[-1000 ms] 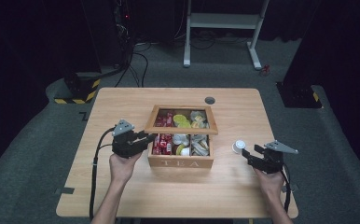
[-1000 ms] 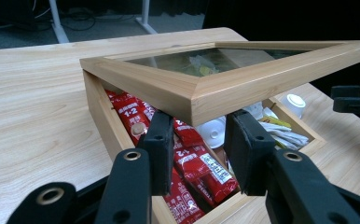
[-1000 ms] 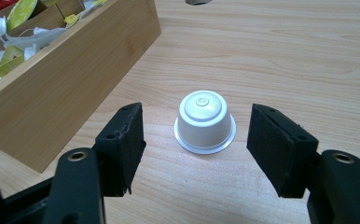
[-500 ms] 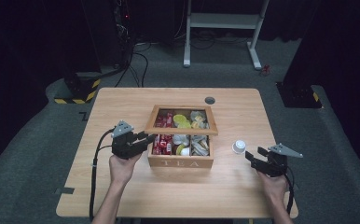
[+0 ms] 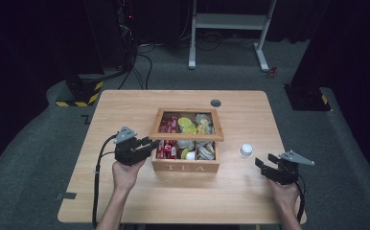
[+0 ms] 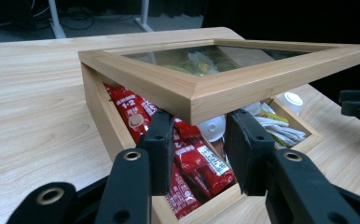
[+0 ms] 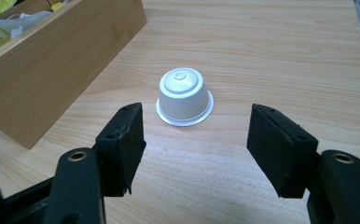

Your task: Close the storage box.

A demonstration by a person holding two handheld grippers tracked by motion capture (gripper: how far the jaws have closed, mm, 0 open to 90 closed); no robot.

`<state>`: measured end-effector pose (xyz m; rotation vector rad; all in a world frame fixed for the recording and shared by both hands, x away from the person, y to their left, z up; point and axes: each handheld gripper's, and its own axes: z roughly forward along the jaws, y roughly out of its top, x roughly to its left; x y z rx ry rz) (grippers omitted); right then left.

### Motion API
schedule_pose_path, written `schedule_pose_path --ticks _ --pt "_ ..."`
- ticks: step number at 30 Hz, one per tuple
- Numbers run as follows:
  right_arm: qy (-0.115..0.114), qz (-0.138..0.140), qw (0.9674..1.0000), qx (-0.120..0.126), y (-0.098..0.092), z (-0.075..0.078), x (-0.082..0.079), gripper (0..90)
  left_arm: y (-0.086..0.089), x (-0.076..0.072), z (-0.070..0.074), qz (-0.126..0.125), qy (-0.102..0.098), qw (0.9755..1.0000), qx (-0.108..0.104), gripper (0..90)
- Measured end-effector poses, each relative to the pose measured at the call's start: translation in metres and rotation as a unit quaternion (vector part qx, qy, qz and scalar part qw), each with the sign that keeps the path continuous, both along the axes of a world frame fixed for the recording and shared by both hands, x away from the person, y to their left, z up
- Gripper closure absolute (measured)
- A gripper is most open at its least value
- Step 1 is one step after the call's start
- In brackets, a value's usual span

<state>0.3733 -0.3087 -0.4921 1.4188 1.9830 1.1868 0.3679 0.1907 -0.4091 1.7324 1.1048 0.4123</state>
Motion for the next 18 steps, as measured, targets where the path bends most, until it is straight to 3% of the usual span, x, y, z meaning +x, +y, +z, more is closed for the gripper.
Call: schedule_pose_path --ticks 18 --pt "0.010 -0.015 0.9998 -0.006 -0.010 -0.012 -0.007 36.2 0.002 -0.004 -0.007 0.000 0.002 1.0000 0.006 62.0"
